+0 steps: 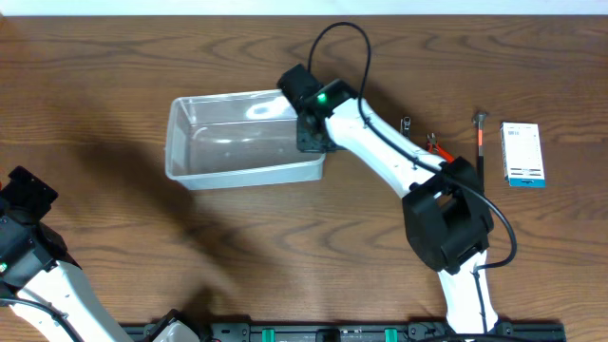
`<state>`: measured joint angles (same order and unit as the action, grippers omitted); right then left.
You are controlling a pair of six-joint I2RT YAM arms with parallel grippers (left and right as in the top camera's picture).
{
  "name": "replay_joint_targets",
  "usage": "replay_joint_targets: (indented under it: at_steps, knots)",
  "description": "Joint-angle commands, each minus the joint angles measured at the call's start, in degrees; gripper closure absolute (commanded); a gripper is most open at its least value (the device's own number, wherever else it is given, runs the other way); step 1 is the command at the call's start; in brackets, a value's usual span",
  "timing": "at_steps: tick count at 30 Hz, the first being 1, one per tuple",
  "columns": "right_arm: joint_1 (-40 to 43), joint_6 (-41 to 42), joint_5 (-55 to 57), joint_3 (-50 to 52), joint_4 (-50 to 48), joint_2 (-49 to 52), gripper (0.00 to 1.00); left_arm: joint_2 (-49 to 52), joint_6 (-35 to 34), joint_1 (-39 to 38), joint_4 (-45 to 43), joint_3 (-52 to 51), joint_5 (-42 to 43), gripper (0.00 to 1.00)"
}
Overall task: Pack container
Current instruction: 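Drag the clear container rightward toward the tools with the right gripper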
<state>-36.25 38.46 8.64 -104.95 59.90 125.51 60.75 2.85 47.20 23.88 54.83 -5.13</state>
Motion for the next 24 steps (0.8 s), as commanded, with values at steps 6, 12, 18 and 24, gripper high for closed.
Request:
replay_joint_targets:
  at_steps: [6,12,18,24]
  knots:
    - [4.5,1.3,4.2,0.3,3.2,-1.6,0.99,-0.1,-0.1,0.3,0.1,1.5,-0.7,0.02]
    - [6.6,-6.8,13.5,-1.6,1.8,-8.1,0.99,-0.1,-0.1,0.3,0.1,1.5,-0.7,0.02]
    - [8.6,-16.2,16.9,-5.0,1.8,-16.8,0.99,-0.1,-0.1,0.3,0.1,1.5,-0.7,0.02]
    - [11.0,-18.4,17.9,-5.1,3.1,-26.4,0.99,-0.1,-0.1,0.2,0.1,1.5,-0.7,0.02]
